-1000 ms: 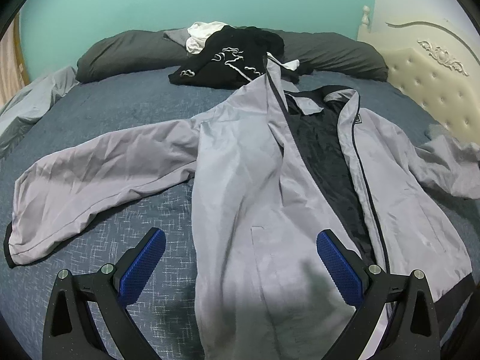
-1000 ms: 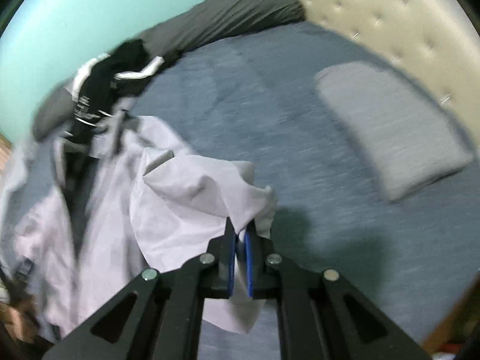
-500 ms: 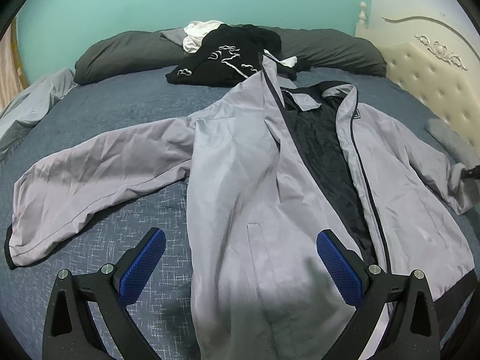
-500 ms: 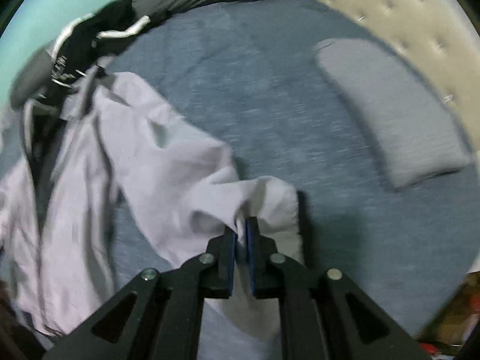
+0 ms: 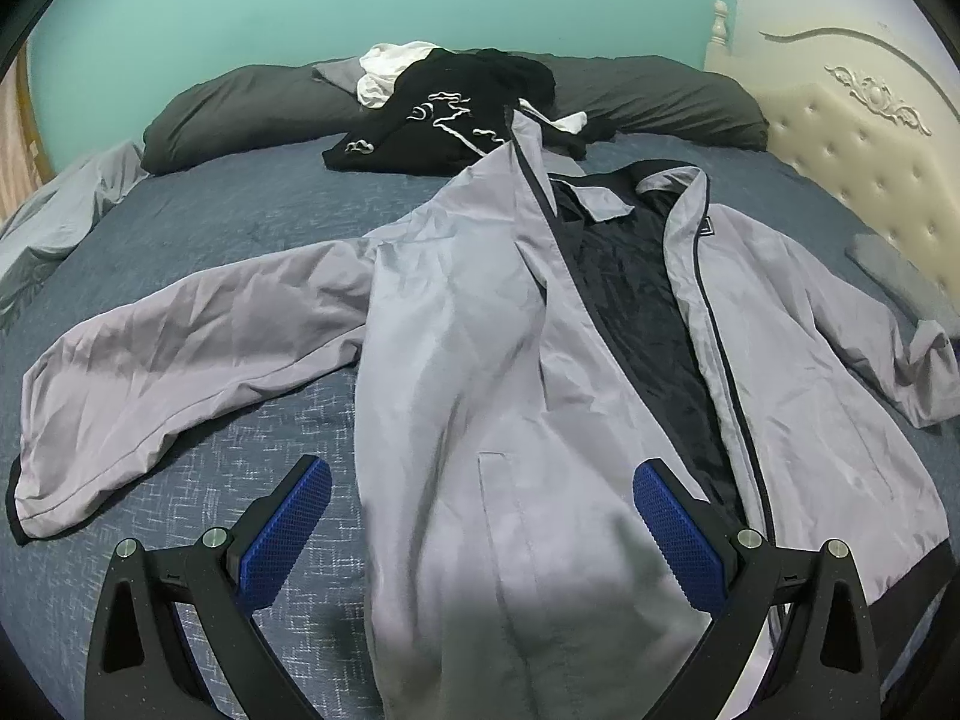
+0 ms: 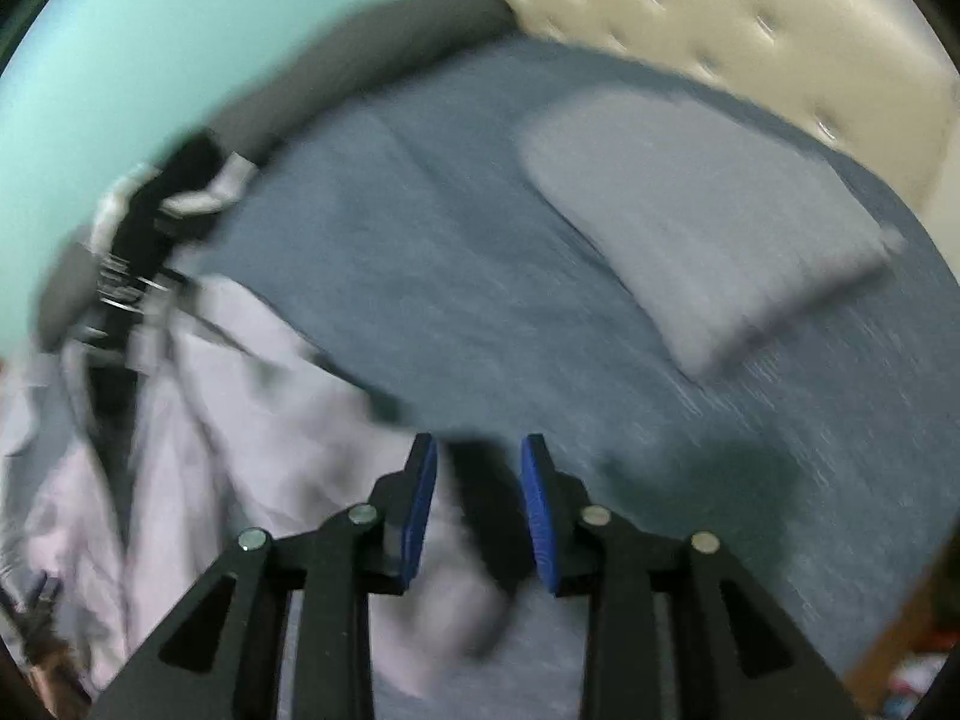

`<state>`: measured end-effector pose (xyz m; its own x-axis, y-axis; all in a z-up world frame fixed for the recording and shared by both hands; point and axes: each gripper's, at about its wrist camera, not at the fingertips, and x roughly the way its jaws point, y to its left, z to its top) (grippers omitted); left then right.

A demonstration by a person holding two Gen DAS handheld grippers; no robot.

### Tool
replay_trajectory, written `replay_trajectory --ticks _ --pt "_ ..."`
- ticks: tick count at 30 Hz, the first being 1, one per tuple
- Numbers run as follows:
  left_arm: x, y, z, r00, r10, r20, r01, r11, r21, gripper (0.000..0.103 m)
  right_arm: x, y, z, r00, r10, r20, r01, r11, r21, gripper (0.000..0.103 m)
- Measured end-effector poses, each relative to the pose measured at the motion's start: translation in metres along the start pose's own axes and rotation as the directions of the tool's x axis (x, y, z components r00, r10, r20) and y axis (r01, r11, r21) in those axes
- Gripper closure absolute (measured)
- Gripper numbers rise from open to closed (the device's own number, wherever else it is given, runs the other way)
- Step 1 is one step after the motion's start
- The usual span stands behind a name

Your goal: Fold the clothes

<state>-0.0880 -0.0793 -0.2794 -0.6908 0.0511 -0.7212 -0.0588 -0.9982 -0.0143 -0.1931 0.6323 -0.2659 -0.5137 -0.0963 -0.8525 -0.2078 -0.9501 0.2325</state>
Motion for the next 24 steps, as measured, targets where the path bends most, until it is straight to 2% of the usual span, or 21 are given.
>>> replay_trajectory --ticks 2,3,4,9,14,18,21,23,24 --pt "0.000 -0.001 0.000 1.000 0.001 0.000 -0.001 1.000 0.001 0.000 0.015 -0.006 -0.008 0.998 0.031 -0.046 -0.030 0.999 0.035 0.073" --pt "0.001 -0.002 0.000 1.000 0.002 -0.001 -0.002 1.000 0.003 0.000 0.022 -0.009 -0.012 0.996 0.053 -0.067 -0.049 0.997 0.054 0.059" --pt "0.001 -0.002 0.000 1.000 0.003 -0.002 -0.003 1.000 0.004 0.000 0.030 -0.011 -0.018 0.993 0.068 -0.094 -0.061 0.995 0.081 0.040" --pt "0.003 -0.003 0.000 1.000 0.008 -0.005 -0.008 1.000 0.016 0.000 0.050 -0.003 -0.029 0.988 0.101 -0.117 -0.093 0.993 0.076 0.038" --pt "0.003 -0.004 0.000 1.000 0.008 -0.006 -0.008 1.000 0.016 0.000 0.060 0.019 -0.036 0.980 0.130 -0.150 -0.133 0.991 -0.009 0.038" --pt "0.004 -0.006 -0.001 1.000 0.008 -0.007 -0.008 1.000 0.025 0.000 0.073 0.037 -0.044 0.980 0.086 -0.178 -0.104 0.990 -0.098 0.049" --pt "0.005 -0.005 -0.001 1.000 0.009 -0.010 -0.009 1.000 0.024 0.000 0.072 0.049 -0.049 0.985 0.067 -0.161 -0.094 0.982 -0.165 0.058" --pt "0.006 -0.005 -0.002 1.000 0.010 -0.012 -0.009 1.000 0.022 0.000 0.069 0.057 -0.051 0.989 0.032 -0.143 -0.065 0.971 -0.231 0.070" --pt "0.006 -0.005 -0.002 1.000 0.010 -0.013 -0.010 1.000 0.023 0.000 0.067 0.059 -0.051 0.991 0.022 -0.132 -0.055 0.967 -0.249 0.082"
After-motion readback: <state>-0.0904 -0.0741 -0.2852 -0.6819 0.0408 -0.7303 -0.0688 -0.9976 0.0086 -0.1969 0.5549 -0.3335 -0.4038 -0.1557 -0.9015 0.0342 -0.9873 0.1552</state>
